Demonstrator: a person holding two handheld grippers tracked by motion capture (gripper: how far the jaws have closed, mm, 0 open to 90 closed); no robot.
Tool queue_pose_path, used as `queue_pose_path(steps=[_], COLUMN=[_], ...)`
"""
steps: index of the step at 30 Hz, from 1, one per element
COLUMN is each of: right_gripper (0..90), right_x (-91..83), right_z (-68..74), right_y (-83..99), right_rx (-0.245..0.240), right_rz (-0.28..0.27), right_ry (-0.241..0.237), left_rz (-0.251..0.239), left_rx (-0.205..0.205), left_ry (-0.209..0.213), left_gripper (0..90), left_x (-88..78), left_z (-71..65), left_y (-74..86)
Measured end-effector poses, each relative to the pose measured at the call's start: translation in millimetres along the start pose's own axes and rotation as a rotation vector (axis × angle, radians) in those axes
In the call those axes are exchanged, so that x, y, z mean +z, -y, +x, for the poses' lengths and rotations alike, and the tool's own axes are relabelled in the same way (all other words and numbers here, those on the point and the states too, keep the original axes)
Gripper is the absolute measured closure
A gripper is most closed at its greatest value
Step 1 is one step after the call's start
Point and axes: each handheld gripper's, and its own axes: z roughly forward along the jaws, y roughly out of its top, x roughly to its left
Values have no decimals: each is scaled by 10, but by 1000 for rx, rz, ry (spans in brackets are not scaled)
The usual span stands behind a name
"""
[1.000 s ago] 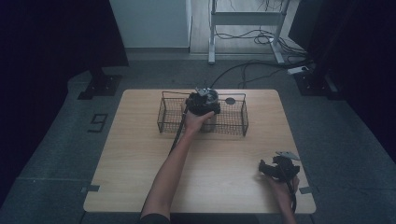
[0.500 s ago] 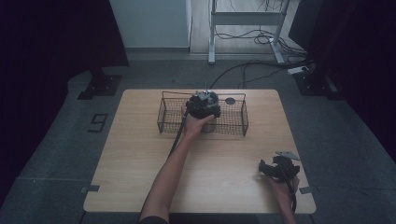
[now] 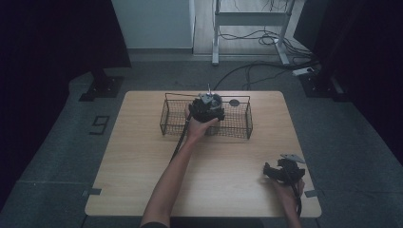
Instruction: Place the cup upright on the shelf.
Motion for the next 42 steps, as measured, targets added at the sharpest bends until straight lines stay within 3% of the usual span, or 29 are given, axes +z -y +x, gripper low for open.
queue_pose_path(steps=[2, 5, 13, 24, 32, 38, 42], right_gripper=[32, 31, 32, 31, 31, 31, 31], right_x=[0, 0, 0, 0, 0, 0, -1], right_z=[0, 0, 1, 1, 1, 1, 1], right_y=[1, 0, 0, 0, 0, 0, -1], right_rx=[0, 0, 0, 0, 1, 0, 0], right_rz=[0, 0, 0, 0, 0, 0, 2], right_ry=[0, 0, 0, 0, 0, 1, 1], left_rz=[-17, -14, 7, -39, -1, 1, -4], left_rx=[16, 6, -20, -5, 13, 14, 21], left_ry=[5, 31, 49, 62, 86, 106, 117], left_gripper=[0, 0, 26, 43, 51, 59, 61], left_x=[-35, -64, -173, -459, -608, -731, -938], left_z=[-15, 8, 80, 57, 51, 55, 72], left_y=[-21, -35, -42, -36, 46, 120, 230])
